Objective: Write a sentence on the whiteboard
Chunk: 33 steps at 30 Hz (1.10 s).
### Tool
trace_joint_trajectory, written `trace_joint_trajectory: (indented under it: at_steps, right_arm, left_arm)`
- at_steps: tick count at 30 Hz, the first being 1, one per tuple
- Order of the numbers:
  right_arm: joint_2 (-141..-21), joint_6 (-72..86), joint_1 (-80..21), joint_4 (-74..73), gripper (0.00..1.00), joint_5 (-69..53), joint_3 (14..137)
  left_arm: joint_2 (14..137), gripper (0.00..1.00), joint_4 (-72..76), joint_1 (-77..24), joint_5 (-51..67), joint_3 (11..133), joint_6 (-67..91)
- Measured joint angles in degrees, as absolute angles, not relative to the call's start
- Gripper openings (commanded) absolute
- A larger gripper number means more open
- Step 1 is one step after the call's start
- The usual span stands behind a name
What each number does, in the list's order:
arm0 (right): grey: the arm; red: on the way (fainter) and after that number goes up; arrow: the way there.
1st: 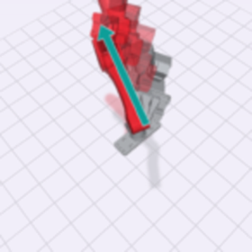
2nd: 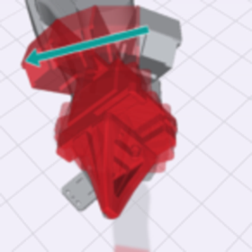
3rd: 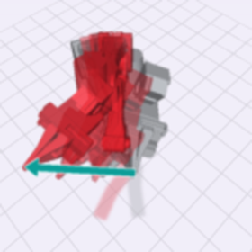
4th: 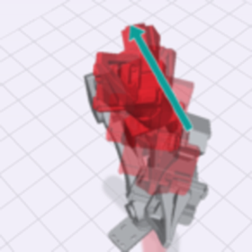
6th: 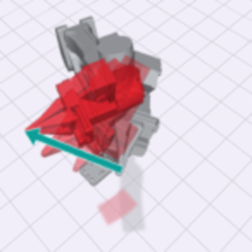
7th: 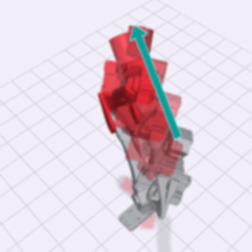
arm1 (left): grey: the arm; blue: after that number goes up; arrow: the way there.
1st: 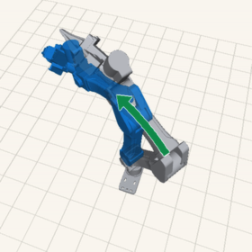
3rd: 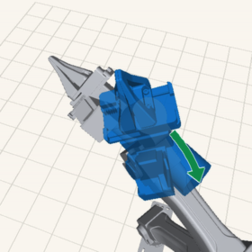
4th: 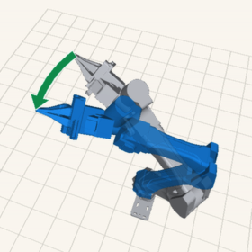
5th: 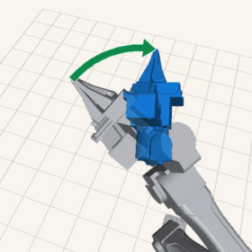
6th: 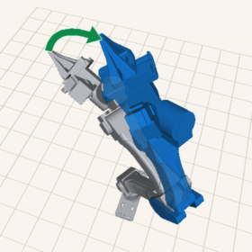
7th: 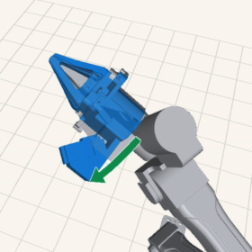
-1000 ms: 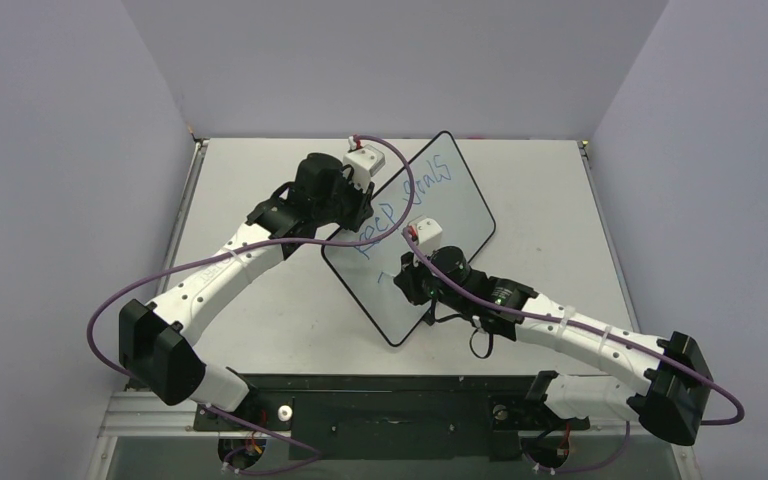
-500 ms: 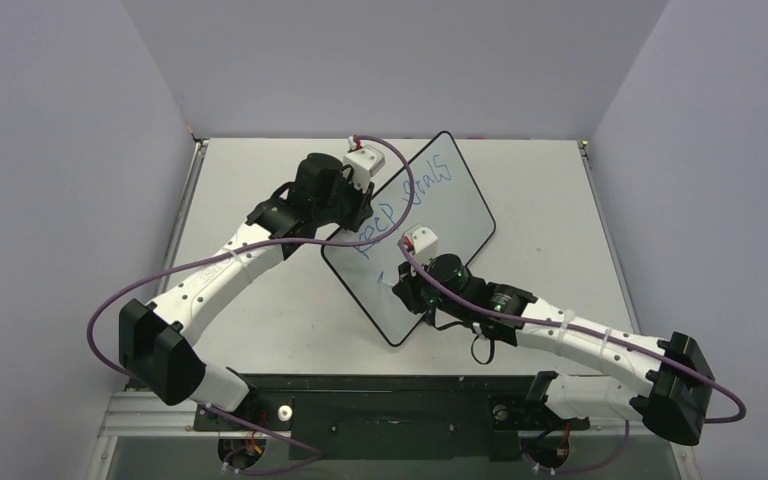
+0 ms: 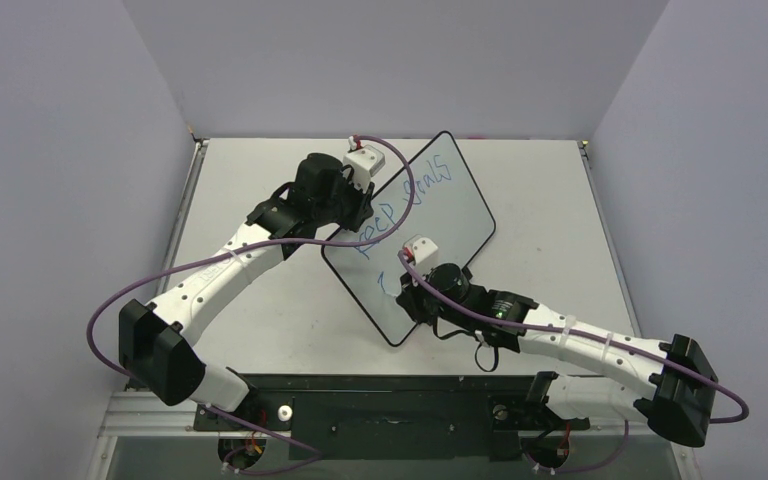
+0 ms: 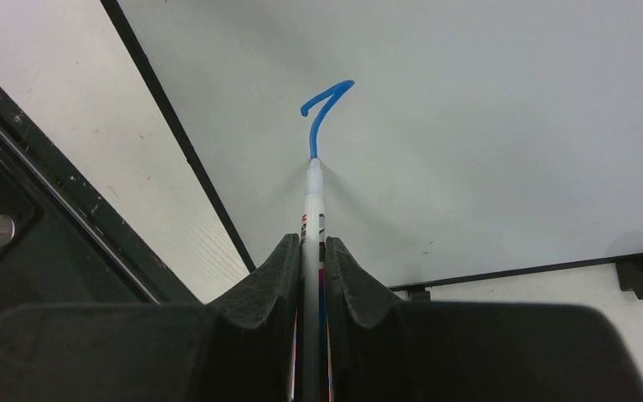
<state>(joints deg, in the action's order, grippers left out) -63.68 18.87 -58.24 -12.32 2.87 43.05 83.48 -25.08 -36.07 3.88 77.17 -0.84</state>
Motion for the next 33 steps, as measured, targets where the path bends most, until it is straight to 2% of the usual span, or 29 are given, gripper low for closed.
trace_joint_trajectory:
  at_steps: [19,25,33]
  right_arm:
    - [-61.3,18.6,-58.5,-14.7,0.0,11.2,44.6]
    - [-57.6,18.9,-57.7,-12.1,0.0,11.6,44.6]
    - [-60.2,19.3,-56.3,-10.1,0.0,10.1,44.6]
  left_arm:
    - [83.0,0.0,-25.0,-36.6,3.9,77.1,-0.8]
    - [83.0,0.0,-25.0,-36.6,3.9,77.1,-0.8]
    - [82.9,0.0,-25.0,-36.7,3.9,77.1,-0.8]
